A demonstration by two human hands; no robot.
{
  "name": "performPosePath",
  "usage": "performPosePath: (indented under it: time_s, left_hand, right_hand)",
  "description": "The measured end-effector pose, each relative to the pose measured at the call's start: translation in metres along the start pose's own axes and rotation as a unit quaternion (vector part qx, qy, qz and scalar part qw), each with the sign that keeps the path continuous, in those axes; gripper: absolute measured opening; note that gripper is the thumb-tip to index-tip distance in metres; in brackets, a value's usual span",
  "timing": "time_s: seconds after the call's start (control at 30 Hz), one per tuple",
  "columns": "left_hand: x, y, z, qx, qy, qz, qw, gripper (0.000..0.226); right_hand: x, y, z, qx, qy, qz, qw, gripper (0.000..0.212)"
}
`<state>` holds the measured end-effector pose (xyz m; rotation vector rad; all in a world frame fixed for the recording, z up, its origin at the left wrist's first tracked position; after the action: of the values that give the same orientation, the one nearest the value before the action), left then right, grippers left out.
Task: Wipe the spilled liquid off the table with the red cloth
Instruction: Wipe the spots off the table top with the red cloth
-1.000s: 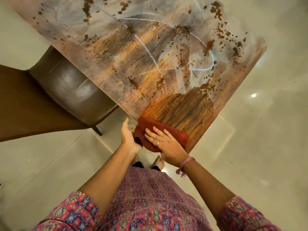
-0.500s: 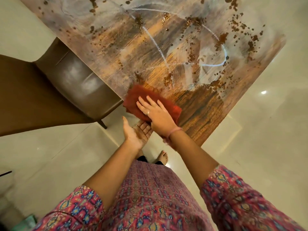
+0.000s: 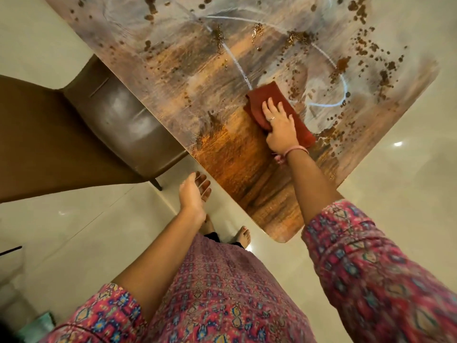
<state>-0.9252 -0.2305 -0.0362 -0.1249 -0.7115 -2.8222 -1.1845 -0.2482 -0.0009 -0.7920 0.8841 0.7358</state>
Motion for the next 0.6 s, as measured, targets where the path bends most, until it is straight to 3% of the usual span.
performPosePath:
  time_s: [0.07, 0.2, 0.3, 0.43, 0.53, 0.6]
  left_hand:
    - [0.000, -0.001, 0.002, 0.015, 0.012, 0.003, 1.000, 0.012]
    - [0.004, 0.023, -0.003, 0.080, 0.039, 0.037, 0.995, 0.016]
    - [0.001, 0.045, -0.007, 0.124, 0.062, 0.060, 0.989, 0.013]
    - [0.008, 0.058, 0.002, 0.184, 0.062, 0.028, 0.981, 0.010]
    - [0.030, 0.046, 0.019, 0.243, 0.019, -0.051, 0.969, 0.011]
    - [0.052, 0.031, 0.031, 0.279, -0.011, -0.102, 0.955, 0.014]
  right_hand:
    - [0.014, -0.020, 0.011, 0.006, 0.026, 0.002, 1.000, 0.085]
    - [0.067, -0.042, 0.095, -0.173, -0.030, 0.016, 0.984, 0.095]
    - [0.057, 0.002, 0.112, -0.238, -0.069, 0.050, 0.967, 0.101]
    - [0.005, 0.068, 0.055, -0.105, -0.042, 0.021, 0.993, 0.098]
    - [-0.016, 0.075, 0.015, 0.020, 0.018, -0.012, 1.000, 0.088]
    - [-0.006, 0.058, 0.018, 0.018, 0.029, 0.012, 0.999, 0.088]
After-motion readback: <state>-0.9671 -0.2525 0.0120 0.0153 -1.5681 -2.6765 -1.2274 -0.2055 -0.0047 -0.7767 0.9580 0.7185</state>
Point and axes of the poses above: each hand's wrist, its own z-axis away from the middle knuckle, its own x-axis out of the palm, y = z × x, the point moved 4 cm from there along -z, towards the middle knuckle, and after that the axes turned 3 degrees about -y, right-handed, at the moved point
